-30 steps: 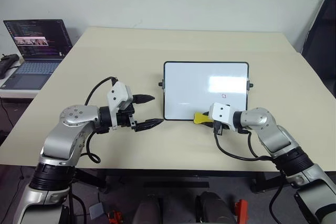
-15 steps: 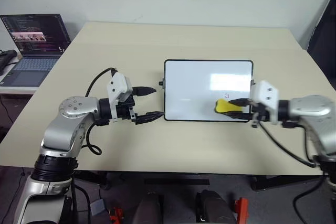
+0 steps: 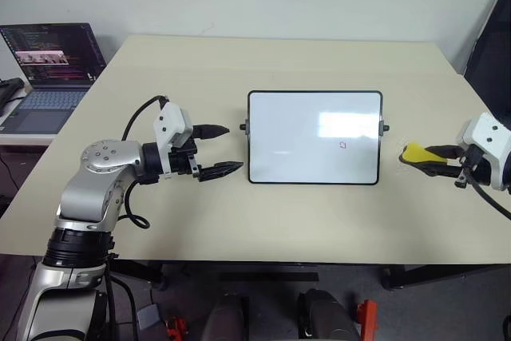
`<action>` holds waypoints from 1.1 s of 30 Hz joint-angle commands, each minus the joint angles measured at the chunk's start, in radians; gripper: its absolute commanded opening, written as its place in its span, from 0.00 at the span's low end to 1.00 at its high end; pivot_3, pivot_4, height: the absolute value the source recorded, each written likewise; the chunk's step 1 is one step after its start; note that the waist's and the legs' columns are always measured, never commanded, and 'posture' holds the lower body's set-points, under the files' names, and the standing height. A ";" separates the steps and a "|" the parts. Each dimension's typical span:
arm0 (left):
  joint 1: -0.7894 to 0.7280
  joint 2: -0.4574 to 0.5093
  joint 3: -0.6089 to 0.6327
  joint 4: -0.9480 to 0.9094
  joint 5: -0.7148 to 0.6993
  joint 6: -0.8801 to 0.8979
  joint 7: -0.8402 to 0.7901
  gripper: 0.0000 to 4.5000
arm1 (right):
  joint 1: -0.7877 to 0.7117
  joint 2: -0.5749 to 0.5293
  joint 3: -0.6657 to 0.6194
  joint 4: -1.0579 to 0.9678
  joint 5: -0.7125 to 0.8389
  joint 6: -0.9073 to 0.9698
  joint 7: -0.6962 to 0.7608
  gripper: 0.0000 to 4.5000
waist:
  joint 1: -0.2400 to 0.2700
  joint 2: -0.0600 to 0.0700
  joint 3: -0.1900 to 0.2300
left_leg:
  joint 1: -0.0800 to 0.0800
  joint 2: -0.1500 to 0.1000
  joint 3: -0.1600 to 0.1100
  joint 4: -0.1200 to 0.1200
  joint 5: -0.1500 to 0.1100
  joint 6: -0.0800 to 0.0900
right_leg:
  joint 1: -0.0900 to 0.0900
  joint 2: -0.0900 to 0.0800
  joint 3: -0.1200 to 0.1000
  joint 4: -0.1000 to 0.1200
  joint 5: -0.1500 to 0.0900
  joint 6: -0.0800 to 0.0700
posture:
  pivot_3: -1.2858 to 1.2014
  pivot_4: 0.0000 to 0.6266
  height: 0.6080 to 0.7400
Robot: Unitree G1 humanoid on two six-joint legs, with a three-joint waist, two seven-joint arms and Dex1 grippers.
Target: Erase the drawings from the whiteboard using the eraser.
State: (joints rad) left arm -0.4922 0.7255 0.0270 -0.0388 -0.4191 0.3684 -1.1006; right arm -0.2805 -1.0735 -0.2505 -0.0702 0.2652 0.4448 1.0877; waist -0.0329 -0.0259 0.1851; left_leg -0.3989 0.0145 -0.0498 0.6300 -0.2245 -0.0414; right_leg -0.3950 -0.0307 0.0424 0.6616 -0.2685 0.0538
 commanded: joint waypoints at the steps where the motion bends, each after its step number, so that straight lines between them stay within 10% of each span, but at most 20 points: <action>1: -0.022 0.020 0.035 -0.039 -0.011 0.000 0.009 1.00 | -0.029 -0.018 -0.027 0.004 0.014 -0.025 -0.001 0.23 | 0.001 0.000 0.000 | 0.000 0.000 0.000 0.000 0.000 0.000 | 0.000 0.000 0.000 0.000 0.000 0.000 | 0.52 0.24 1.00; 15: -0.028 0.015 0.031 -0.046 -0.016 0.007 0.018 1.00 | -0.093 0.014 0.028 0.006 0.021 -0.037 -0.008 0.22 | 0.001 0.000 0.000 | 0.000 0.000 0.000 0.000 0.000 0.000 | 0.000 0.000 0.000 0.000 0.000 -0.001 | 0.52 0.24 1.00; 33: -0.045 -0.021 0.003 -0.032 -0.009 -0.003 0.006 1.00 | -0.314 0.378 0.270 0.267 -0.202 -0.229 -0.322 0.22 | 0.003 0.000 0.000 | -0.002 -0.001 0.000 0.000 0.000 0.000 | -0.002 -0.001 0.000 0.001 0.003 -0.005 | 0.52 0.24 1.00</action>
State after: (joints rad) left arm -0.5173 0.7030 0.0251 -0.0478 -0.4213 0.3808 -1.0862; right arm -0.5766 -0.6960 0.0144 0.1888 0.0814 0.2425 0.7755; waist -0.0298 -0.0255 0.1855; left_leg -0.4003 0.0139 -0.0501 0.6301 -0.2244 -0.0415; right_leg -0.3966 -0.0313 0.0420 0.6631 -0.2657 0.0489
